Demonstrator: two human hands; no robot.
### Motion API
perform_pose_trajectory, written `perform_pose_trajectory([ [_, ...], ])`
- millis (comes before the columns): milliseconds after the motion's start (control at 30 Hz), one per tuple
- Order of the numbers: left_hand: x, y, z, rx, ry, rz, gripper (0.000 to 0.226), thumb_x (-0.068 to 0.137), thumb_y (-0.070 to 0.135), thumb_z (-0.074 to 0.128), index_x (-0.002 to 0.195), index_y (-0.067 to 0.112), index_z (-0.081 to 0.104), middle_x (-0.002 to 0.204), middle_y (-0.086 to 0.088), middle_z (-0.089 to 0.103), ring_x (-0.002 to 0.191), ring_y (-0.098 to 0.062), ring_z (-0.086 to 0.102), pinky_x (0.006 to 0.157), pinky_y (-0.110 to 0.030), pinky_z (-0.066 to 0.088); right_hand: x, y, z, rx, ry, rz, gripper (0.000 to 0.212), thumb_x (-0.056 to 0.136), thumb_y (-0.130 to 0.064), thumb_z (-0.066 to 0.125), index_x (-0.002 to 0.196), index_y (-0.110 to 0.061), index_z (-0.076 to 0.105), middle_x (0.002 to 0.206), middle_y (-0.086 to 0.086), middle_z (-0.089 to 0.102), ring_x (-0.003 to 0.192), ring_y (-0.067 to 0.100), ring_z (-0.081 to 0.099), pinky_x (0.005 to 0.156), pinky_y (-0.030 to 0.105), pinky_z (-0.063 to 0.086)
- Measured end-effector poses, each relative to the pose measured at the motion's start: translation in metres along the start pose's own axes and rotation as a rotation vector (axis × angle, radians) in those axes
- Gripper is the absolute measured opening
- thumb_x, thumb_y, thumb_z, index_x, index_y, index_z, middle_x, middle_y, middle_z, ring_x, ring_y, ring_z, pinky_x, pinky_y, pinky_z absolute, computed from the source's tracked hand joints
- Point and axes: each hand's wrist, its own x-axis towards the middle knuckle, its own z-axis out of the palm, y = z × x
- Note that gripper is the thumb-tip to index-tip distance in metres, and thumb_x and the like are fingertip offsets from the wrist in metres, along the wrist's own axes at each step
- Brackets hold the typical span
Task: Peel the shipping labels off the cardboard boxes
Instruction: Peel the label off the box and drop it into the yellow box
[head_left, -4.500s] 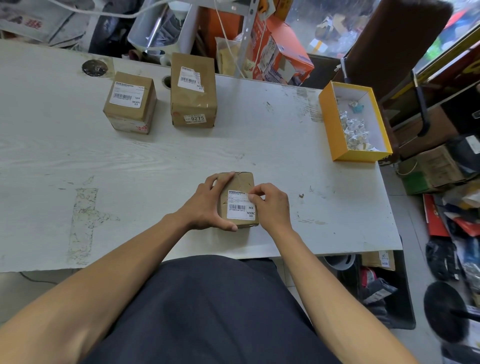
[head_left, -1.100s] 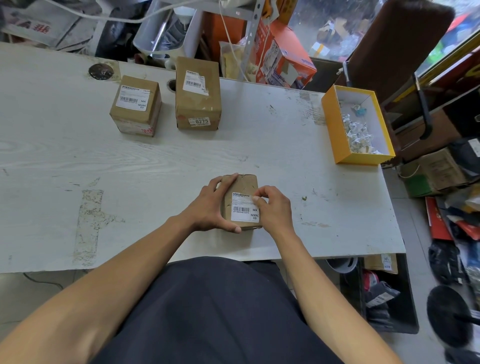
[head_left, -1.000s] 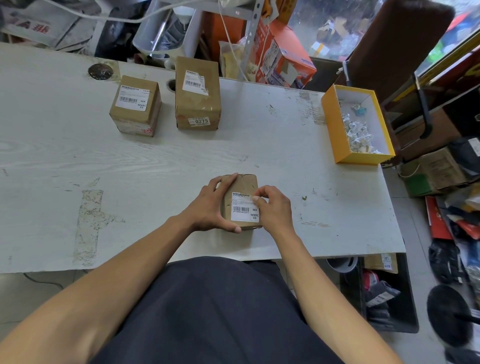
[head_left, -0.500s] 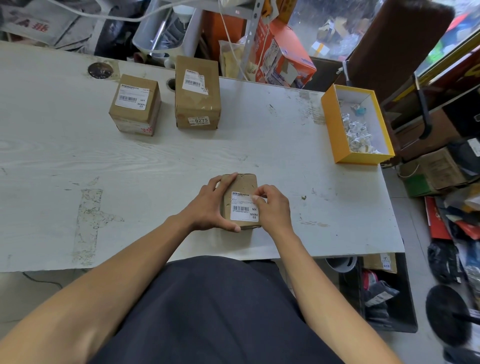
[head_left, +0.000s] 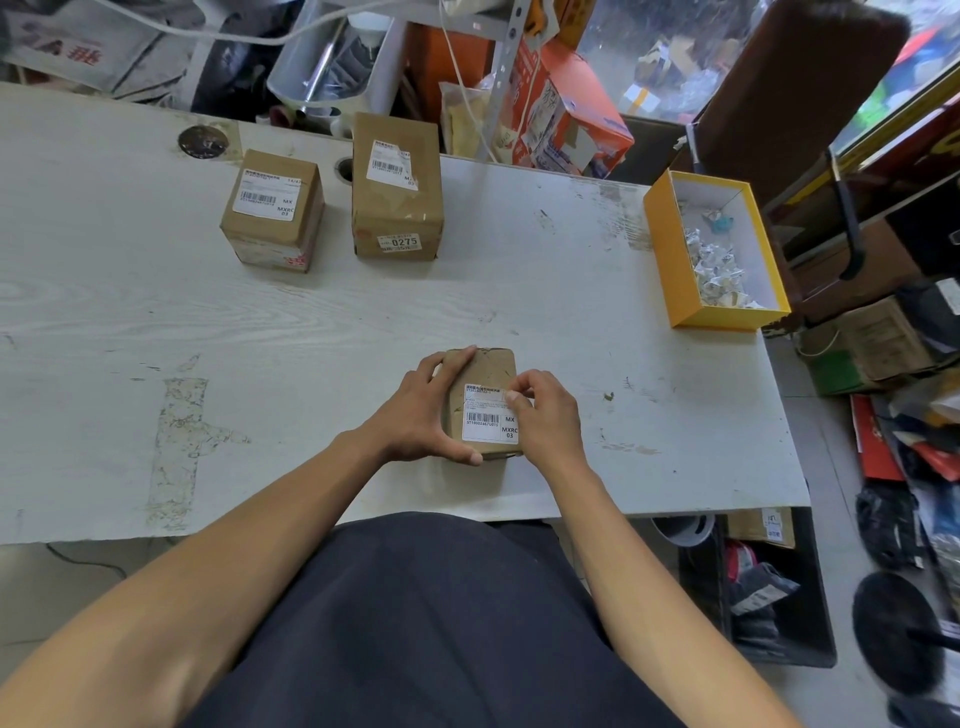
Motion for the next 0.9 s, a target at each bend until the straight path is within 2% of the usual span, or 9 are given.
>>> perform_pose_trajectory([
  [900,-0.0002,-0.0006,-0.0004,0.004,-0.006,0.008,0.137,0.043,0.069,0.084,0.15,0.053,0.0,0.155,0.008,0.014,0.139,-0.025,0.027,0.116,-0.046,0.029,-0.0012,-0.0015,-0.0009,0.032,0.001,0.021,0.008,0.093,-0.017,0.055,0.085,-0.017,0.058,0.093,-0.005,0.058,0.087,0.014,0.058,0.074,0.033,0.048],
])
